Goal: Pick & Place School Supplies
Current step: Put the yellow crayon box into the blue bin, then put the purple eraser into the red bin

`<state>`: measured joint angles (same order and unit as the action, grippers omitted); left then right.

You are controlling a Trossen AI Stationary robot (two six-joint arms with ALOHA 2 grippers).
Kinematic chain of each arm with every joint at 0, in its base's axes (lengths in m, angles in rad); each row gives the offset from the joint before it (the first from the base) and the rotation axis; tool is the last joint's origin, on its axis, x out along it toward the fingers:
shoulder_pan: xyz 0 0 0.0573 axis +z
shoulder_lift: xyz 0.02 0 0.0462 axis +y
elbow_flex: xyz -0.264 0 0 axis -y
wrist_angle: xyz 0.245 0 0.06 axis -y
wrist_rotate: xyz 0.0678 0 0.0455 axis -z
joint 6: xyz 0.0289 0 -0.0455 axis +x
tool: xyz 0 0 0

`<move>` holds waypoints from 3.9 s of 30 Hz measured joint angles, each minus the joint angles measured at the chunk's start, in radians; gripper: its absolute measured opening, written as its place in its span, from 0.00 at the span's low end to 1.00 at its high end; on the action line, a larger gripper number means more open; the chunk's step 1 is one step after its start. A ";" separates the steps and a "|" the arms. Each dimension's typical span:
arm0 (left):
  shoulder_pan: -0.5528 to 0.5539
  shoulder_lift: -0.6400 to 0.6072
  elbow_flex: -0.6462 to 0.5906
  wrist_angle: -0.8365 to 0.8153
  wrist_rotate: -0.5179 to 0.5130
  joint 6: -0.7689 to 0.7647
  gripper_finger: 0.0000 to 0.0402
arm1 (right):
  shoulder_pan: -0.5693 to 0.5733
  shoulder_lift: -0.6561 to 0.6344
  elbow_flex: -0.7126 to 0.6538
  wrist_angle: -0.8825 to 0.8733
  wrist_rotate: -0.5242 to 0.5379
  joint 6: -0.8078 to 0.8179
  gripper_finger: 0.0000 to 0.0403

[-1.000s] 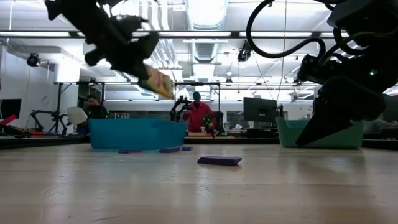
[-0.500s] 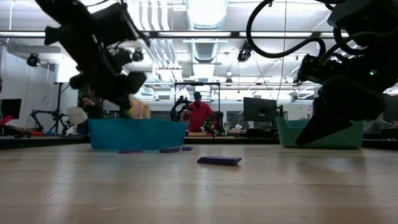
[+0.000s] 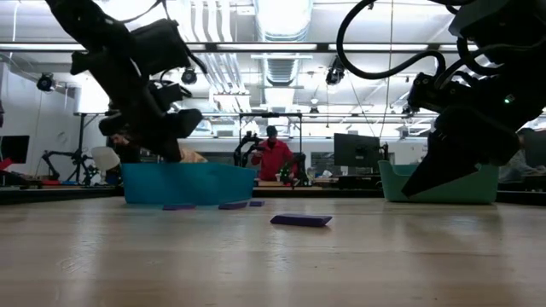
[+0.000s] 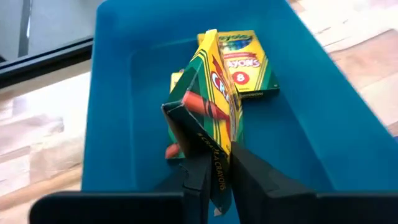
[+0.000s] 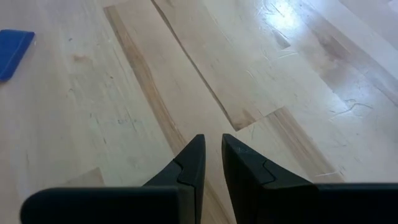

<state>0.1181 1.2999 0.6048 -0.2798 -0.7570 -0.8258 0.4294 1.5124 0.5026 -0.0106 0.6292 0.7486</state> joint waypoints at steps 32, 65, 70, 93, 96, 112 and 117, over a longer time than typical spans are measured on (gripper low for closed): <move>0.036 0.000 0.039 0.010 0.000 0.269 0.41 | 0.000 0.000 0.000 0.000 0.000 0.003 0.13; 0.059 0.000 0.064 0.080 0.137 0.252 0.56 | 0.000 0.000 0.000 0.000 0.000 0.003 0.13; 0.059 0.000 0.084 0.071 0.138 0.248 0.56 | 0.000 0.000 0.000 0.000 0.000 0.000 0.13; 0.133 -0.014 0.171 0.110 0.201 0.384 0.56 | 0.000 0.000 0.000 0.001 0.000 0.004 0.13; 0.128 -0.014 0.162 0.113 0.384 0.391 0.56 | 0.000 0.000 0.000 0.001 0.000 0.004 0.13; -0.141 -0.013 0.036 0.405 0.175 0.650 0.56 | 0.000 0.000 0.000 0.050 0.003 -0.044 0.13; -0.245 -0.013 0.036 0.440 0.277 0.675 0.56 | 0.000 0.000 0.000 0.051 0.003 -0.054 0.13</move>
<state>-0.1264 1.2869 0.6407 0.1604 -0.4805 -0.1513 0.4297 1.5124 0.5026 0.0408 0.6319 0.6950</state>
